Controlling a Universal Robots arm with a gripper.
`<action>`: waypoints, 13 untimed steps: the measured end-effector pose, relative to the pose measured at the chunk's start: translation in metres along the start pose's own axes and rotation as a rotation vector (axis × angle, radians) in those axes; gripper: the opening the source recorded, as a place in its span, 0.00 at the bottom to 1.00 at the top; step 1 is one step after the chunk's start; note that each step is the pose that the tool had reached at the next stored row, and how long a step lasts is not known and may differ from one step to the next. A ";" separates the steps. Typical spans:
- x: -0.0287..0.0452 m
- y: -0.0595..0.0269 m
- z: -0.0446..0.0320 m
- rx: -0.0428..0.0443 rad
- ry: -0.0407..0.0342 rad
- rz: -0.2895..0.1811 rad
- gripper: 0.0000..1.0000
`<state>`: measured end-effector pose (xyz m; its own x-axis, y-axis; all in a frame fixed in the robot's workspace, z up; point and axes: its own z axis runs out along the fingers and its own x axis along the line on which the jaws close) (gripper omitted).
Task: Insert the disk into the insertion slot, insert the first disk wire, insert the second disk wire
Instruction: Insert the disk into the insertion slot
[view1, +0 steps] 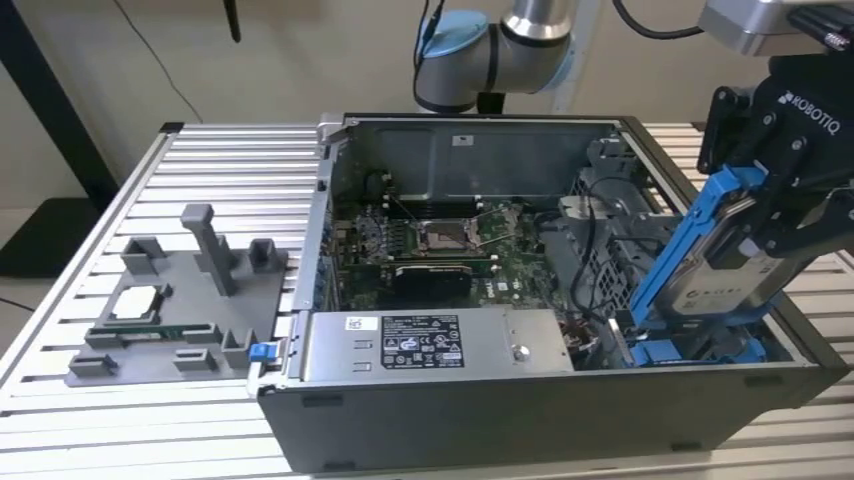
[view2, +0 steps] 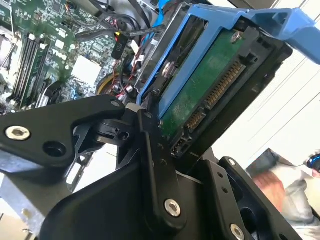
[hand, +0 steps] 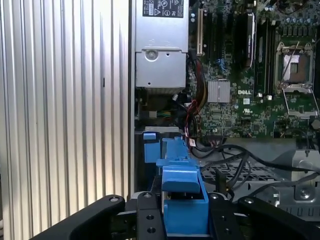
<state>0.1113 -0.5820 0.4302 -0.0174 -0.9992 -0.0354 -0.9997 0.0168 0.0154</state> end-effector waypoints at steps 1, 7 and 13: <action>0.0006 0.0000 0.0017 0.0000 -0.0009 0.000 0.00; 0.0017 -0.0002 0.0115 -0.0001 -0.0045 0.000 0.00; 0.0020 -0.0002 0.0170 -0.0002 -0.0085 0.000 0.00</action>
<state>0.1112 -0.5834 0.4131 -0.0171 -0.9989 -0.0439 -0.9997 0.0164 0.0155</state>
